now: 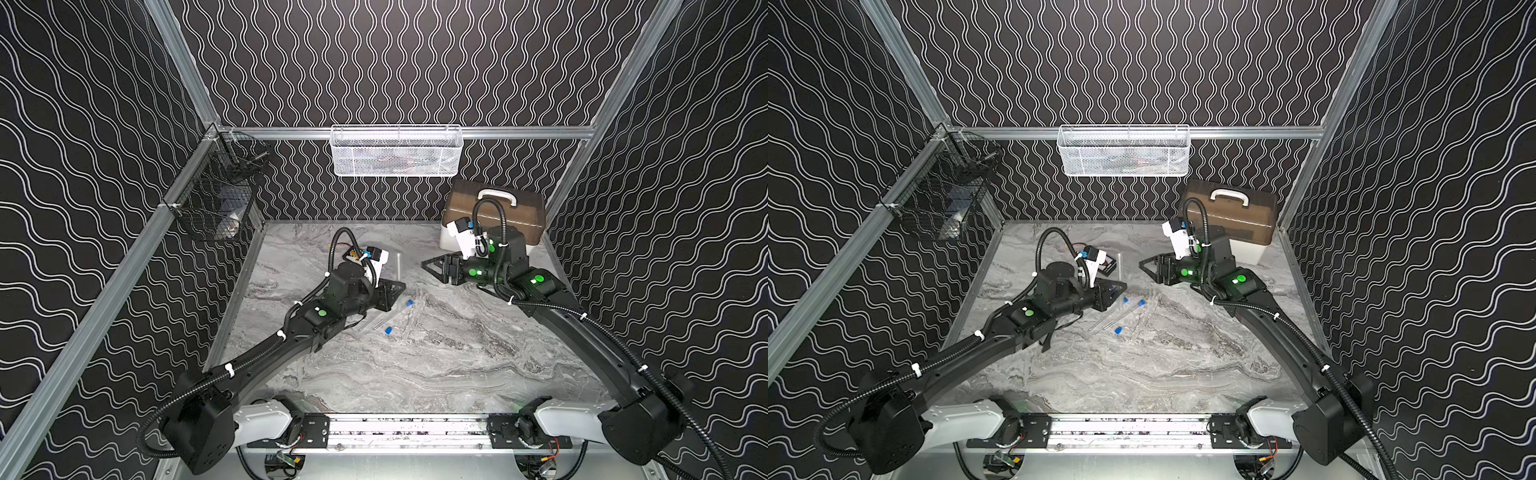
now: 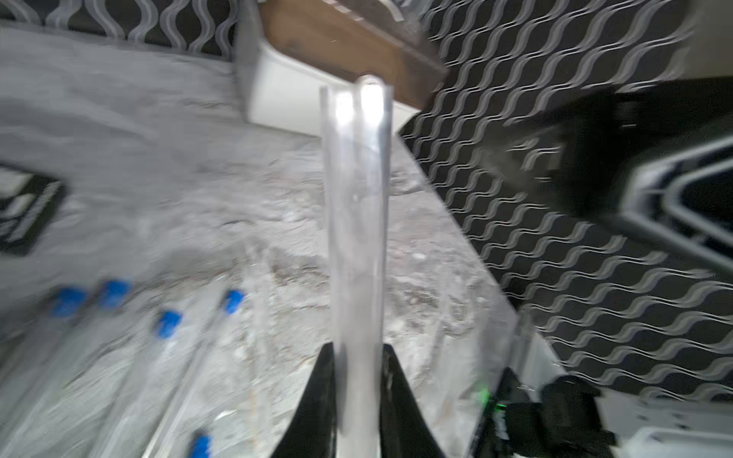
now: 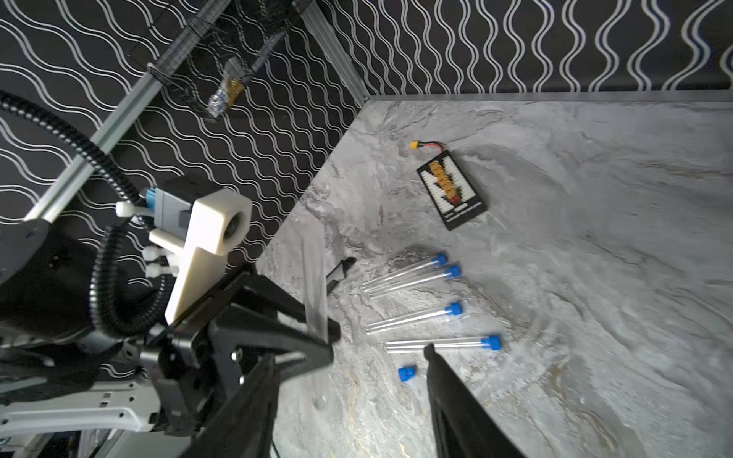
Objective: Insert stoppers into test tubes
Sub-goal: Pick up the test tube at the center of the board, then adjust the stopper at the center of the board.
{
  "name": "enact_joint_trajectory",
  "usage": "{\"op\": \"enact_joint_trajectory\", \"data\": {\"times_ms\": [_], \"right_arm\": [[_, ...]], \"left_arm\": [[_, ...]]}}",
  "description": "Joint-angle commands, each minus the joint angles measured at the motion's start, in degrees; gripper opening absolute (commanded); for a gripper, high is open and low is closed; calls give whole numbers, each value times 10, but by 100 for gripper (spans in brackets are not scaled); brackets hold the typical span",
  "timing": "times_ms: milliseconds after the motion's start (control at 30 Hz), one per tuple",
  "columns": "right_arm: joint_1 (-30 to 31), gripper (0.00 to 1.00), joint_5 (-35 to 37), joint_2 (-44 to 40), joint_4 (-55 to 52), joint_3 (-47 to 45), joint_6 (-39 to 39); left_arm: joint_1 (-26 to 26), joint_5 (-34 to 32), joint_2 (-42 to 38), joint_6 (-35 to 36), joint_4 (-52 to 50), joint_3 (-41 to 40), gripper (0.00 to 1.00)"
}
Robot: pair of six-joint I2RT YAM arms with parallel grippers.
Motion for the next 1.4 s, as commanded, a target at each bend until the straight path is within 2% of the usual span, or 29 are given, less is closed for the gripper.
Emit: {"op": "enact_joint_trajectory", "data": {"times_ms": [0, 67, 133, 233, 367, 500, 567, 600, 700, 800, 967, 1100, 1367], "right_arm": [[-2, 58, -10, 6, -45, -18, -129], [-3, 56, -41, 25, -73, -28, -255], [9, 55, -30, 49, -94, -28, -337], [37, 51, 19, 104, -111, -15, -343], [88, 50, 79, 164, -92, 11, -218], [139, 47, 160, 208, -59, 30, -39], [155, 44, 265, 235, -108, 71, 84], [155, 44, 293, 253, -160, 104, 153], [171, 45, 324, 284, -214, 153, 284], [200, 46, 371, 297, -224, 159, 409], [241, 51, 393, 371, -353, 234, 610], [249, 52, 362, 402, -366, 240, 683], [261, 51, 322, 455, -351, 275, 712]], "left_arm": [[21, -99, 1, 48, -144, 6, 3], [41, -108, -7, 57, -158, -1, 2], [61, -120, -16, 59, -167, -6, 2], [91, -135, -29, 63, -186, -7, 2], [116, -162, -52, 60, -204, -13, 2], [120, -180, -70, 56, -217, -16, 2], [121, -188, -77, 55, -225, -16, 2], [120, -192, -80, 57, -227, -17, 3], [123, -202, -92, 55, -223, -25, 3], [124, -218, -103, 50, -233, -29, 3], [123, -254, -143, 60, -278, -21, 3], [124, -254, -175, 60, -300, -27, 3], [124, -240, -214, 35, -302, -57, 2]]}}
